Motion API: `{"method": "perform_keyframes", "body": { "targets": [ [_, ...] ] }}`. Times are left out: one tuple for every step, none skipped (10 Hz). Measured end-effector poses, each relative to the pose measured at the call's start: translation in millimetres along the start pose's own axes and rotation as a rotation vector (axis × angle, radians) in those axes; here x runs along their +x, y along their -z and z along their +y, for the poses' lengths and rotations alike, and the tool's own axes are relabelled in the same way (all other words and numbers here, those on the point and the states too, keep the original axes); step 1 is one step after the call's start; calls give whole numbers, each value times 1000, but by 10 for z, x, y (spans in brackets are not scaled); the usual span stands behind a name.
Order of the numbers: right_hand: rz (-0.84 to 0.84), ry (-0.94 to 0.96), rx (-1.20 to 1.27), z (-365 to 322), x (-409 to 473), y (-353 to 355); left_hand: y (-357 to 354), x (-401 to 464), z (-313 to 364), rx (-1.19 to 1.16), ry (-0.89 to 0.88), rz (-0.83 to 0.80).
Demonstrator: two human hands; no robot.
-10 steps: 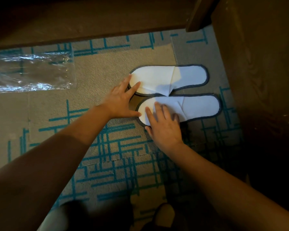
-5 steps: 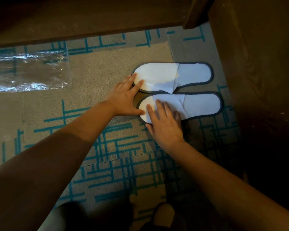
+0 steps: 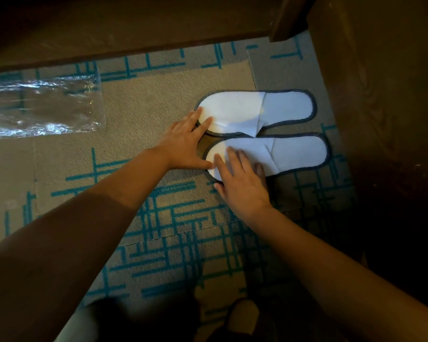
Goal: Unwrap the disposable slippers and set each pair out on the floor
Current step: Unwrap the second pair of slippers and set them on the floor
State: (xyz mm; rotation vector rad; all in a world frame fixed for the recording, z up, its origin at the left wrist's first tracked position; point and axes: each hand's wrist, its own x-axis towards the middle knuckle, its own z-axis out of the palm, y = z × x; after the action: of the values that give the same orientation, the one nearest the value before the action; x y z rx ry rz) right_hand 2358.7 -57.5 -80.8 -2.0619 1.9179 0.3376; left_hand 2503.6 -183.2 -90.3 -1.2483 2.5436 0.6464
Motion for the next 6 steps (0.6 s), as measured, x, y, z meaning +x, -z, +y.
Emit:
{"method": "perform_keyframes", "body": {
  "targets": [
    [-6,26,-6,-27,1,-1,6,-10,8,-18,-5,6],
    [-4,19,-14,11,-14,-12,11,-5,-6,-20,-3,-7],
    [-18,38,-16,41,-32,-23,4,1,-20,-13,-6,-11],
    [-28,44,-14,46,-40,-27,-5,5,-27,-10,-8,-11],
    [-29,42,-10,47,-47,-27,-16,10,-29,-3,-5,-11],
    [-30,41,-13,32,-46,-14,-18,11,-27,-3,-2,-11]
  ]
}}
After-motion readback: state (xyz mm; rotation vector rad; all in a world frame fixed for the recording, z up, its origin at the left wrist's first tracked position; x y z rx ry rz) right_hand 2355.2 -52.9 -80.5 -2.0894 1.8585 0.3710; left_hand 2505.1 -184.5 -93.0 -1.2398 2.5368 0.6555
